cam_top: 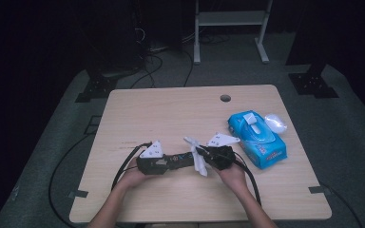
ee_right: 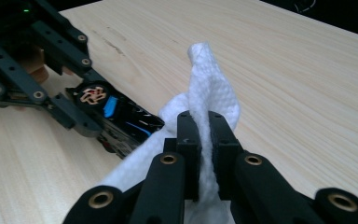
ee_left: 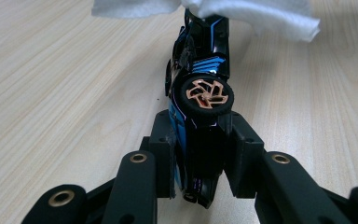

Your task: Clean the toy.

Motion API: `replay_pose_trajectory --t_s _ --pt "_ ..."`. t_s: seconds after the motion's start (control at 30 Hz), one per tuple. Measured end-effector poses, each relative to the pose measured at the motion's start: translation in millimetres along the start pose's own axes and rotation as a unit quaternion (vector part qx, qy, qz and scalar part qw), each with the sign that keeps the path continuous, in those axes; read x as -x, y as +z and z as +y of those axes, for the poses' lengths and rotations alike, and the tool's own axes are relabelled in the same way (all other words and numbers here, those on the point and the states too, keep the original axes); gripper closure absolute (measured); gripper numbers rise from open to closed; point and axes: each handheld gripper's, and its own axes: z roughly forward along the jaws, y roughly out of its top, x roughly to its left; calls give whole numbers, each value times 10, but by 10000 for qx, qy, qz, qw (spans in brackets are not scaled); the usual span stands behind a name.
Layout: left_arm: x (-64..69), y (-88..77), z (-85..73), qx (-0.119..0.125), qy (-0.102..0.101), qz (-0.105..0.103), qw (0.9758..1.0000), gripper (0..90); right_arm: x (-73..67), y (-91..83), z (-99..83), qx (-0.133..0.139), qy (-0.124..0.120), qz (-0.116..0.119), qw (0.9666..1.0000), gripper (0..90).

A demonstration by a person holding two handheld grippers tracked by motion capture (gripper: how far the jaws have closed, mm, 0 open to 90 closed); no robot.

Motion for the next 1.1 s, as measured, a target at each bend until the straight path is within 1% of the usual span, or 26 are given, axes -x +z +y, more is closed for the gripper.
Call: replay_pose_trajectory --t_s 0.1,0.17,0.23,0.3,0.37,0.43,0.53,0.6,0.67,0.77,0.83,0.93,0.97,1.1 --pt "-3 -13 -1 -31 3 -7 10000 679 -89 41 15 14 -88 158 9998 846" --pt "-5 -35 -14 -36 -9 -13 10000 679 -123 55 16 29 -130 181 9997 846" --pt "-7 -59 -26 -60 -17 -16 10000 679 -88 39 1 68 -74 175 9998 846" --pt "-12 -75 -31 -85 4 -13 10000 679 -25 1 -22 53 -13 44 10000 846" --pt "-13 -82 -35 -82 -10 -17 10000 679 45 -49 -67 109 123 3 9999 846" --pt "-18 -82 -33 -92 -18 -26 10000 679 83 -99 -102 89 205 -79 9997 846" --pt "-18 -73 -33 -70 -29 -20 10000 678 86 -111 -114 140 296 -28 9995 846" --pt "-17 -72 -31 -76 -26 -14 10000 678 38 -77 -83 143 239 45 9996 846" --pt "-15 -71 -29 -83 -21 -5 10000 678 -30 -17 -45 88 105 103 9999 846" --pt "-17 -77 -34 -82 -28 34 10000 678 -91 50 -1 95 32 75 9999 845" --pt "-28 -99 -42 -114 -23 46 9999 678 -92 73 16 92 80 97 9999 846" --pt "-34 -122 -54 -125 -10 38 9999 678 -97 85 17 100 76 152 9998 846" --pt "-35 -130 -55 -137 -4 35 9999 679 -86 82 13 90 63 140 9998 846" --pt "-30 -151 -67 -166 -9 58 9998 681 -20 44 -22 118 172 53 9998 846"
